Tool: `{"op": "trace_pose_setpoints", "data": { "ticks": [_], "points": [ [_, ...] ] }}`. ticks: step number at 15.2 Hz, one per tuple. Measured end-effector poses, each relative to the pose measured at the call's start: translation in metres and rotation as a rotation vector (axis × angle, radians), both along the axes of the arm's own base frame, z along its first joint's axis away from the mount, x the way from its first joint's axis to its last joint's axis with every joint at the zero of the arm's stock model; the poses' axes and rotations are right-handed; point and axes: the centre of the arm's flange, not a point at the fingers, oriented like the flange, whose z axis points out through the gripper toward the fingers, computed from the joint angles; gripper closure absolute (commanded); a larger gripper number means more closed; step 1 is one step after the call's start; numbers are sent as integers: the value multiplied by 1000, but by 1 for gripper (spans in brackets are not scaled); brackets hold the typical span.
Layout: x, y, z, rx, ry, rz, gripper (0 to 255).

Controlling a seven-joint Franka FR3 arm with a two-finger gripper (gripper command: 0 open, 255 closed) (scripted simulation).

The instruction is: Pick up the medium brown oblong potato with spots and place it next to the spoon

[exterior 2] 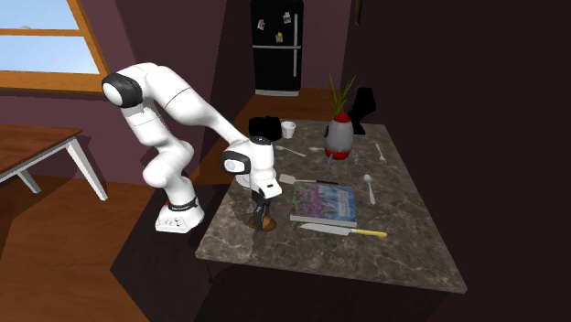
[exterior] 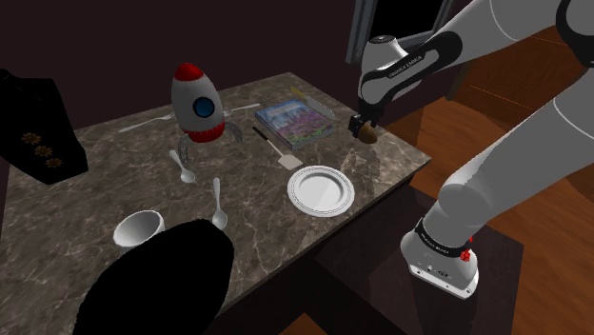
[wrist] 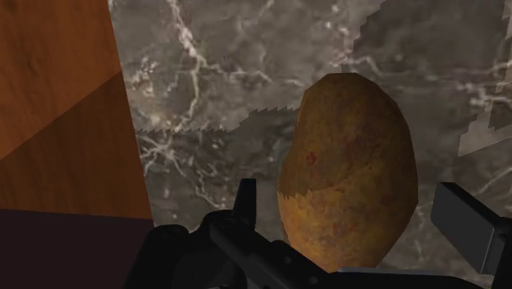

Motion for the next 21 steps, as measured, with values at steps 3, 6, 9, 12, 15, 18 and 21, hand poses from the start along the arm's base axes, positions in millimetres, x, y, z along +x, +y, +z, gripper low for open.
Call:
{"op": "trace_pose_setpoints", "data": {
  "ticks": [3, 6, 9, 12, 15, 18, 21],
  "points": [
    [0, 0, 0, 0, 0, 0, 0],
    [0, 0, 0, 0, -1, 0, 255],
    [0, 0, 0, 0, -1, -1, 255],
    [0, 0, 0, 0, -1, 0, 255],
    [0, 0, 2, 0, 0, 0, 255],
    [0, 1, 16, 0, -1, 0, 255],
    [0, -1, 31, 0, -1, 0, 255]
  ]
}}
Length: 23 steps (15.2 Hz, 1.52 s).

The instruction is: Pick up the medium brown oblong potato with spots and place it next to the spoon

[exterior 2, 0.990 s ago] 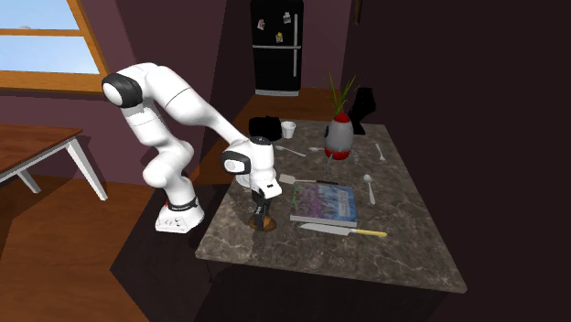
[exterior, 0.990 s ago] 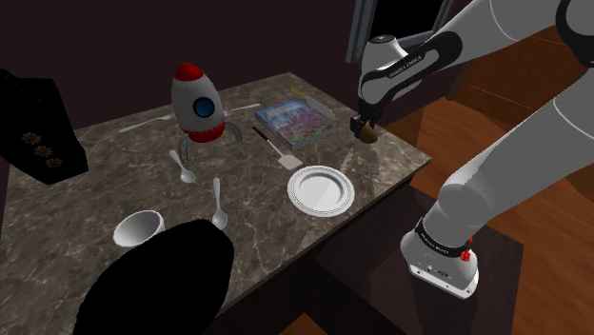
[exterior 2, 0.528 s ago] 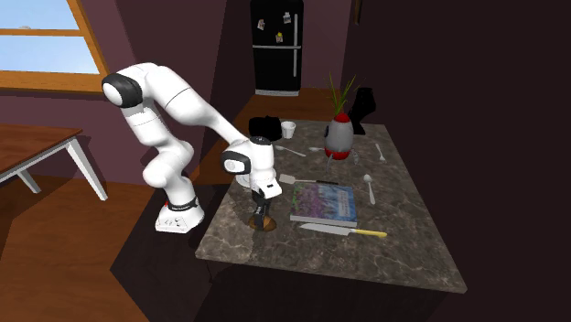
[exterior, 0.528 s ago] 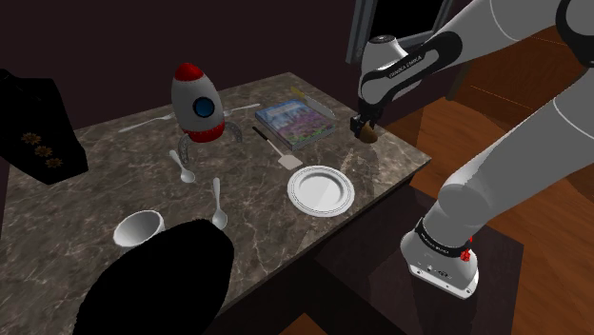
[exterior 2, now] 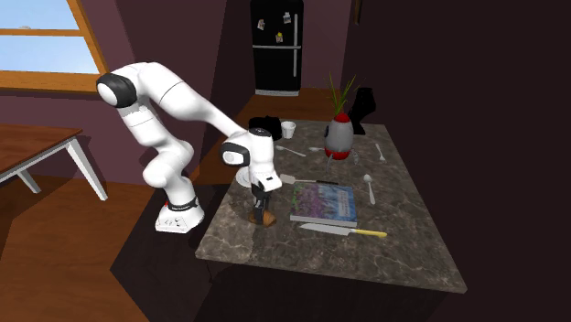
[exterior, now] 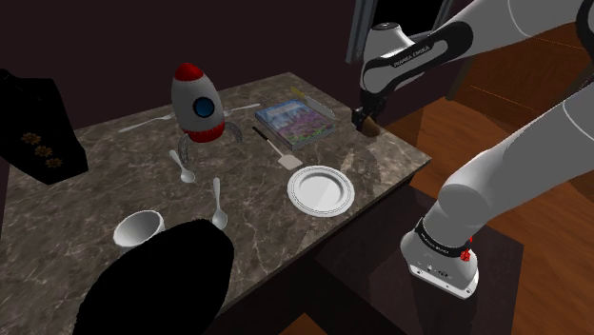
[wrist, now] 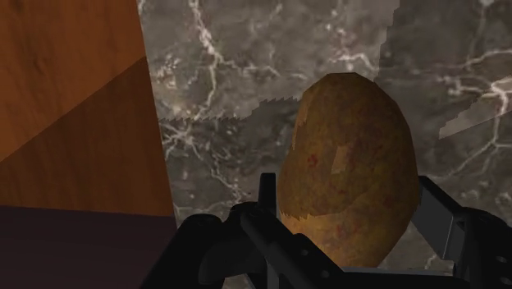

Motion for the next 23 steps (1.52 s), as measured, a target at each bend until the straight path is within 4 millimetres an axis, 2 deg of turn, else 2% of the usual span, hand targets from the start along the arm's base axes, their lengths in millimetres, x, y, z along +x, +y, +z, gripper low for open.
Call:
{"op": "trace_pose_setpoints", "data": {
  "ticks": [20, 23],
  "points": [
    [0, 0, 104, 0, 0, 0, 255],
    [12, 22, 106, 0, 0, 1, 255]
  ]
}}
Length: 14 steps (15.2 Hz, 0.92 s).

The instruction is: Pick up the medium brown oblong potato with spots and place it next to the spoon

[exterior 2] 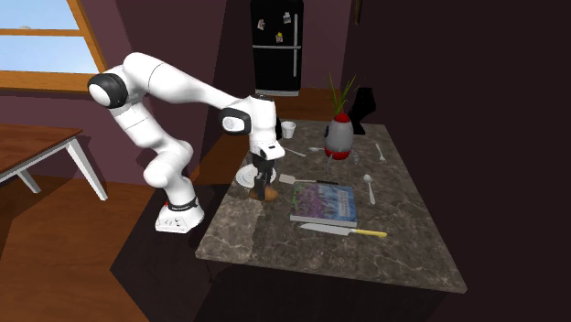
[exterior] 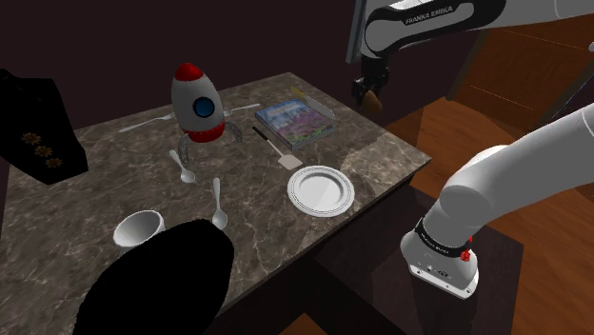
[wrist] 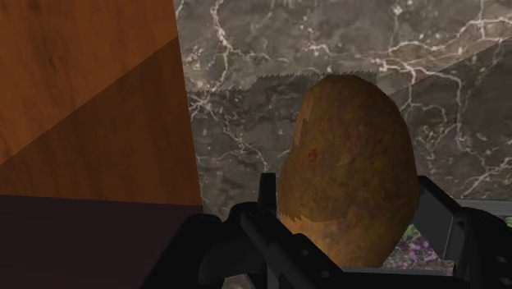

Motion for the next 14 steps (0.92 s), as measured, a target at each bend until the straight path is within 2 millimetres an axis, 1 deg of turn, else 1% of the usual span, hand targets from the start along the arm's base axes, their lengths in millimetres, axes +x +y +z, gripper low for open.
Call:
{"op": "trace_pose_setpoints", "data": {
  "ticks": [1, 2, 3, 4, 5, 6, 7, 10, 14],
  "points": [
    [6, 14, 2, 0, 0, 1, 255],
    [11, 24, 0, -1, 0, 1, 255],
    [20, 34, 2, 0, 1, 0, 255],
    [24, 47, 3, 0, 1, 0, 255],
    [31, 57, 0, 0, 0, 0, 255],
    [35, 74, -1, -1, 1, 1, 255],
    [41, 84, 1, -1, 1, 1, 255],
    [65, 115, 4, -1, 0, 0, 255],
    [89, 165, 2, 0, 0, 1, 255]
  ]
}}
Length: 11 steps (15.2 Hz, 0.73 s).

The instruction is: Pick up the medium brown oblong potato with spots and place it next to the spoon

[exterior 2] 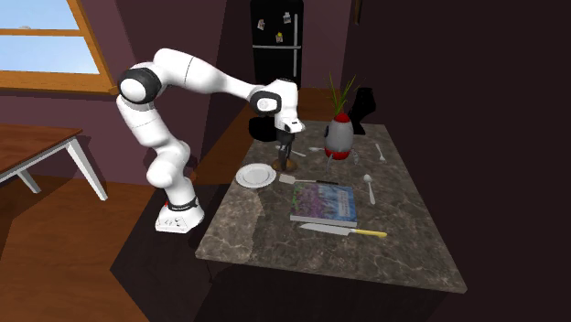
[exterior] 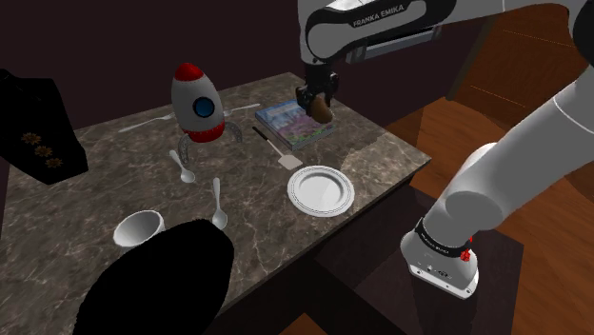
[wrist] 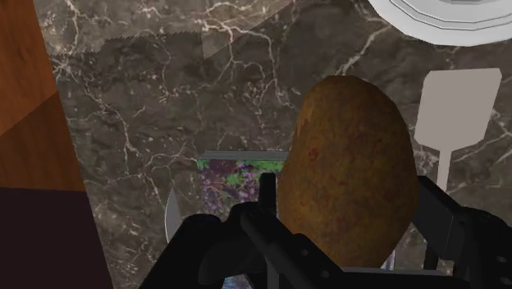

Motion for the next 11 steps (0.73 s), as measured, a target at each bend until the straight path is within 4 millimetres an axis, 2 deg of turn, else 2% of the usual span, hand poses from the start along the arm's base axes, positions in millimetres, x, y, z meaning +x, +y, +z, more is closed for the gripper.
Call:
{"op": "trace_pose_setpoints", "data": {
  "ticks": [11],
  "points": [
    [70, 127, -3, 0, 0, 0, 255]
  ]
}}
